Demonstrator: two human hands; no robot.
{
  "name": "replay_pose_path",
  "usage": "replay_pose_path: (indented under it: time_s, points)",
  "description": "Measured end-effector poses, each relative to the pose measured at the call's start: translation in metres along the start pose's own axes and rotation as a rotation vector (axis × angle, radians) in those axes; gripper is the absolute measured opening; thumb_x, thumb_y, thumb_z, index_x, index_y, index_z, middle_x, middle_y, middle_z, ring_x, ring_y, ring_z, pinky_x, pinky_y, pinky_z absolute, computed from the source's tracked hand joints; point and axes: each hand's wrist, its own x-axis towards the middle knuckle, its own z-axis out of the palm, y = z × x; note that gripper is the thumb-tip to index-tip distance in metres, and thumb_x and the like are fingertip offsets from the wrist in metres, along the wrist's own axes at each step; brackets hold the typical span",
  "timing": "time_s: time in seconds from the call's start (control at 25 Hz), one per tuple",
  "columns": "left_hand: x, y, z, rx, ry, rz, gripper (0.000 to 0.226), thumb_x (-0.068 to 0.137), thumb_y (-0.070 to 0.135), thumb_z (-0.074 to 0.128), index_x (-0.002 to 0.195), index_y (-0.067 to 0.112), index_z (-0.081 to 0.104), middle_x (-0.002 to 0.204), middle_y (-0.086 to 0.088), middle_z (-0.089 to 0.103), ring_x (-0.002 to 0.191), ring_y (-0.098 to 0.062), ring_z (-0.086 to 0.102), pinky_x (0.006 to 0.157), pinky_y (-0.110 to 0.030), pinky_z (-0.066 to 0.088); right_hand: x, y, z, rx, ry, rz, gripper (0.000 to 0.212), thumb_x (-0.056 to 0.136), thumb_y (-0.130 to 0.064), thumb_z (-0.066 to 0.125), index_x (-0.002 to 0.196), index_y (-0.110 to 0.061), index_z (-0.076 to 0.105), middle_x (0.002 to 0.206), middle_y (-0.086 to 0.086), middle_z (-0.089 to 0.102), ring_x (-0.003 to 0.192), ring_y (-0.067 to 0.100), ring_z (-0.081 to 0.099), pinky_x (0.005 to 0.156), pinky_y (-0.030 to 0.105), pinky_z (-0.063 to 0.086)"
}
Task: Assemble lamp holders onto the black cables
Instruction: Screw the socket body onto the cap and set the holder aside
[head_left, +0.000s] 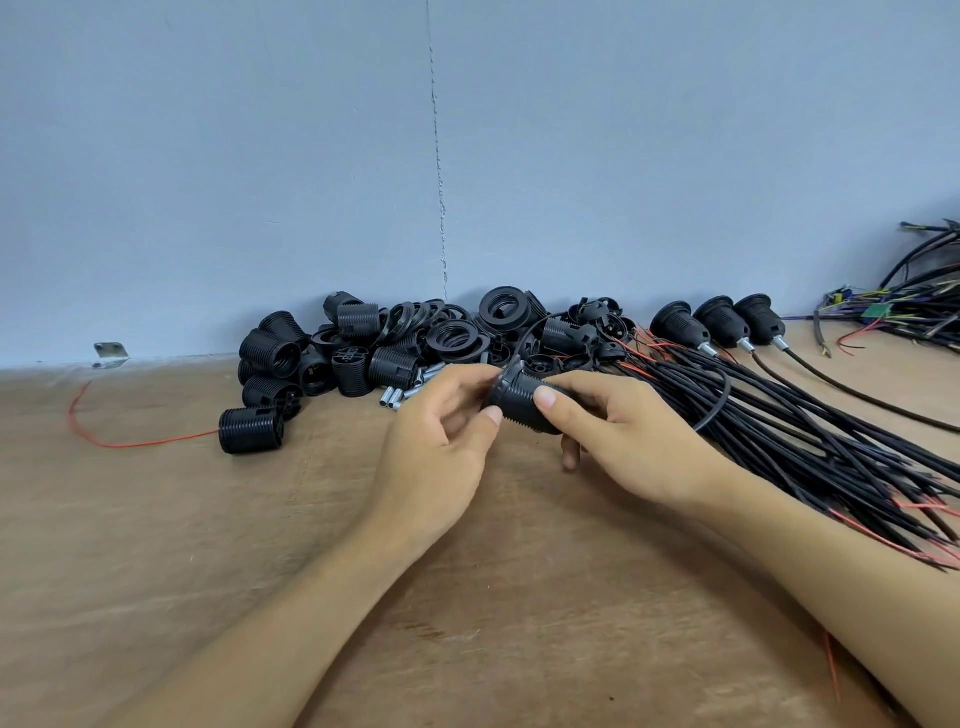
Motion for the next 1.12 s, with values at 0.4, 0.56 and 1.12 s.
replay_pose_path:
  time_s: [0.4,0.56,1.12]
  points:
    - [-0.0025,-0.0011,0.0036,0.056,0.071,-0.043,0.018,0.095,0.016,0.069,0.089,0.032,0.065,0.096,0.018,0.077,0.096,0.001,0.071,0.086,-0.022,0.052,-0.0002,-0.0023,0.0009,0.001,0.023,-0.006,0.025,0.1,-0.049,0.051,0.108,-0.034,0.069,0.061,0.004,0.067,0.062,0.01,0.066,0.062,0.012,0.042]
    - [-0.0023,-0.0024,0.0027,0.042,0.071,-0.064,0.015,0.093,0.014,0.072,0.089,0.027,0.065,0.095,0.014,0.077,0.093,0.001,0.071,0.081,-0.014,0.049,0.0001,-0.0024,0.0017,0.007,0.026,-0.004,0.027,0.1,-0.054,0.049,0.105,-0.038,0.069,0.066,0.004,0.069,0.062,0.01,0.066,0.067,0.019,0.047]
    - [-0.0044,-0.0024,0.0015,0.127,0.041,0.045,0.031,0.092,0.005,0.07,0.091,0.036,0.064,0.096,0.02,0.077,0.097,0.001,0.071,0.088,-0.016,0.052,-0.0002,-0.0097,-0.0077,-0.11,0.022,-0.051,0.027,0.1,-0.047,0.052,0.099,-0.028,0.071,0.057,-0.019,0.06,0.054,-0.001,0.056,0.06,0.014,0.043]
